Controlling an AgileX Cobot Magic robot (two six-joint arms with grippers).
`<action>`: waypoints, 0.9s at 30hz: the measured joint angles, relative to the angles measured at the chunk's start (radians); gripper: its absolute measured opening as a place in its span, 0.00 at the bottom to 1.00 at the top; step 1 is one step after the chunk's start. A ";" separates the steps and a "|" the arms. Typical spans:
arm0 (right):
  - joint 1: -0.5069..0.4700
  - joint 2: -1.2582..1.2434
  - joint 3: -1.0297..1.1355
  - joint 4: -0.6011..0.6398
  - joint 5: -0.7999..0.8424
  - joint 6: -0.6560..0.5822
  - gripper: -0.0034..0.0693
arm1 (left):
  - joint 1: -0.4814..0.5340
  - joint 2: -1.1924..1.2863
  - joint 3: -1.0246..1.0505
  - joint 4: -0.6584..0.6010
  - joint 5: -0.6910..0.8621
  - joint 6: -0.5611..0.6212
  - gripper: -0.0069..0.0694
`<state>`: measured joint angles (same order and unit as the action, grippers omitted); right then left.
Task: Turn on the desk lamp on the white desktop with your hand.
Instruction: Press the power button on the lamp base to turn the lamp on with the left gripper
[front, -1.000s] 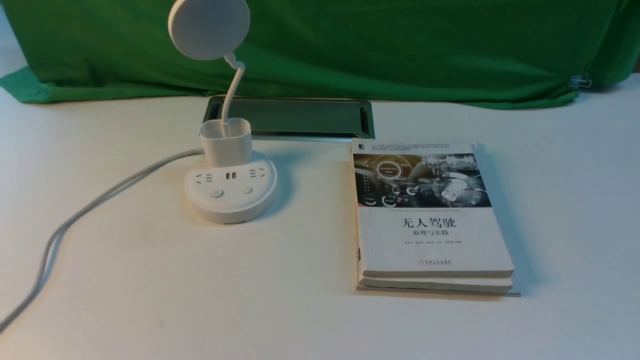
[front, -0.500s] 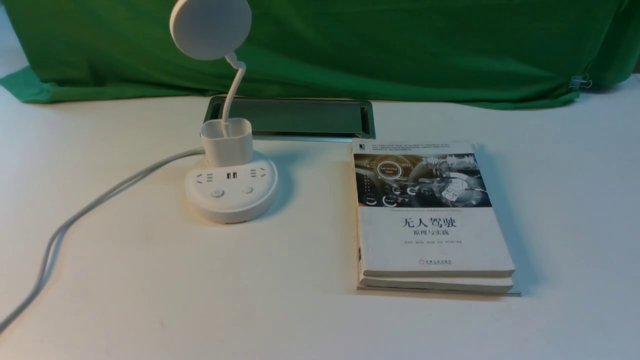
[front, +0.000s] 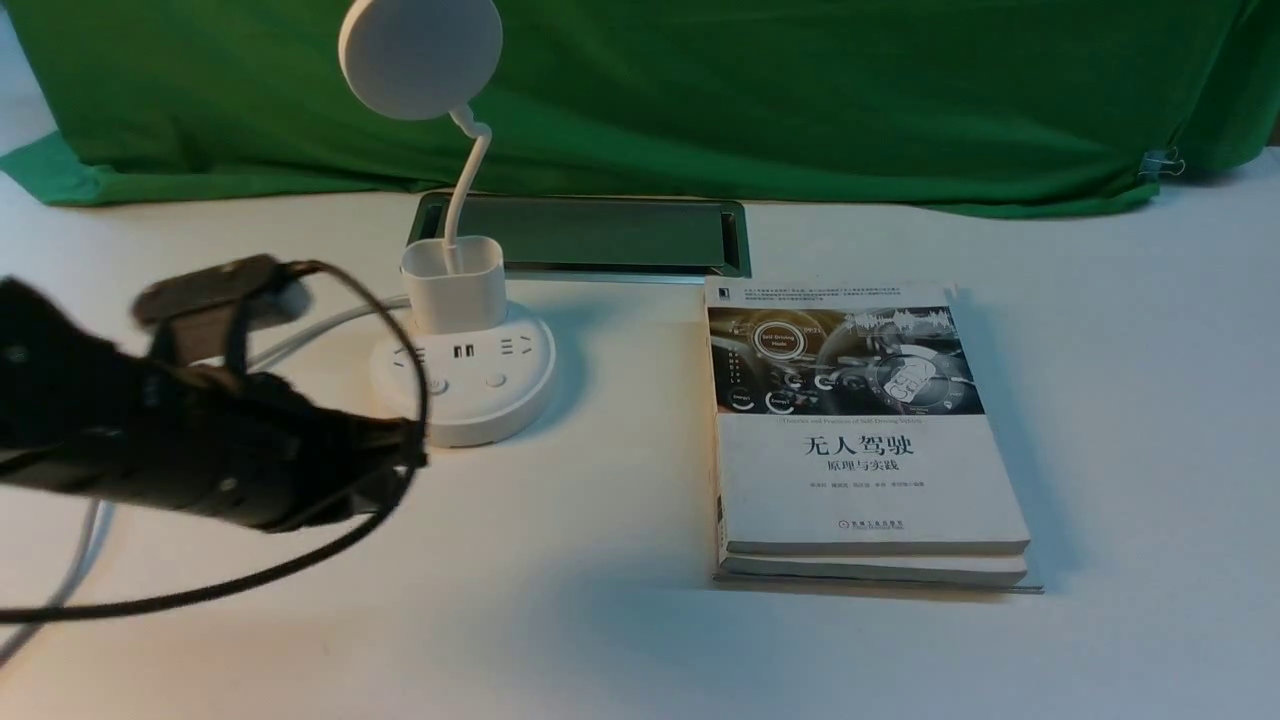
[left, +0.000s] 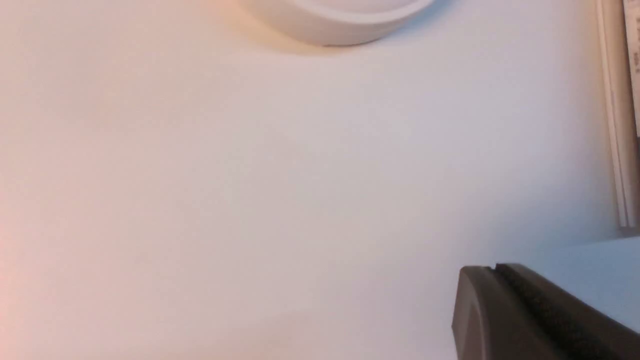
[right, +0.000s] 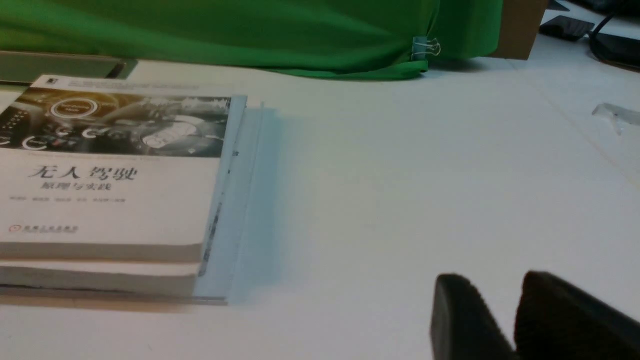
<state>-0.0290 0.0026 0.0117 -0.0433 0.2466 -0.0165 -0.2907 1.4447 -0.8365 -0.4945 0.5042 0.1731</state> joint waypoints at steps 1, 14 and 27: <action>0.000 0.000 0.000 0.000 0.000 0.000 0.37 | -0.007 0.009 -0.008 0.010 0.001 0.000 0.12; 0.000 0.000 0.000 0.000 0.000 0.000 0.37 | -0.120 0.469 -0.528 0.530 0.064 -0.397 0.12; 0.000 0.000 0.000 0.000 0.000 0.000 0.37 | -0.120 0.553 -0.578 0.651 0.036 -0.483 0.12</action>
<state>-0.0290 0.0026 0.0117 -0.0433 0.2466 -0.0165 -0.4106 1.9973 -1.4145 0.1570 0.5399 -0.3094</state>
